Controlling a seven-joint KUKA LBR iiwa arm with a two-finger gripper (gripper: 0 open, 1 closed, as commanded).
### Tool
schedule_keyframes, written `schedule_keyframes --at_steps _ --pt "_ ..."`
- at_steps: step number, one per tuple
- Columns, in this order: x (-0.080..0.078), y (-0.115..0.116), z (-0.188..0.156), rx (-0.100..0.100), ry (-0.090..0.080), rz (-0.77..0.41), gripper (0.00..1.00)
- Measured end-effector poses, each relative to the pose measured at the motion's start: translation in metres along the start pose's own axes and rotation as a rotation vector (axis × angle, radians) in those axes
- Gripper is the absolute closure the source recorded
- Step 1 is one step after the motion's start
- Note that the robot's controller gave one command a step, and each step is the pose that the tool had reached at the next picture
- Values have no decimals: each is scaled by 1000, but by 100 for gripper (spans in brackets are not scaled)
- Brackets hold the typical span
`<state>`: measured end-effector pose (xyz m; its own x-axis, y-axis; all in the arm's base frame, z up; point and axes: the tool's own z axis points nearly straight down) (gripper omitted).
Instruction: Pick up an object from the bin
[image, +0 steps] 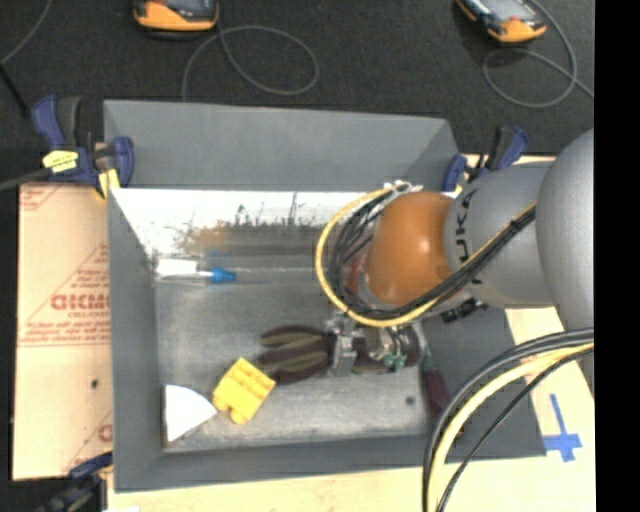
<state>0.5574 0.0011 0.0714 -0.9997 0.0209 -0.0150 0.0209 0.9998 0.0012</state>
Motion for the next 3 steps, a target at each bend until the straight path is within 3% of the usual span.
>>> schedule_keyframes --at_steps 2,3 --pt "2 0 -20 0 8 1 100" --pt "0 0 -35 0 1 1 100"
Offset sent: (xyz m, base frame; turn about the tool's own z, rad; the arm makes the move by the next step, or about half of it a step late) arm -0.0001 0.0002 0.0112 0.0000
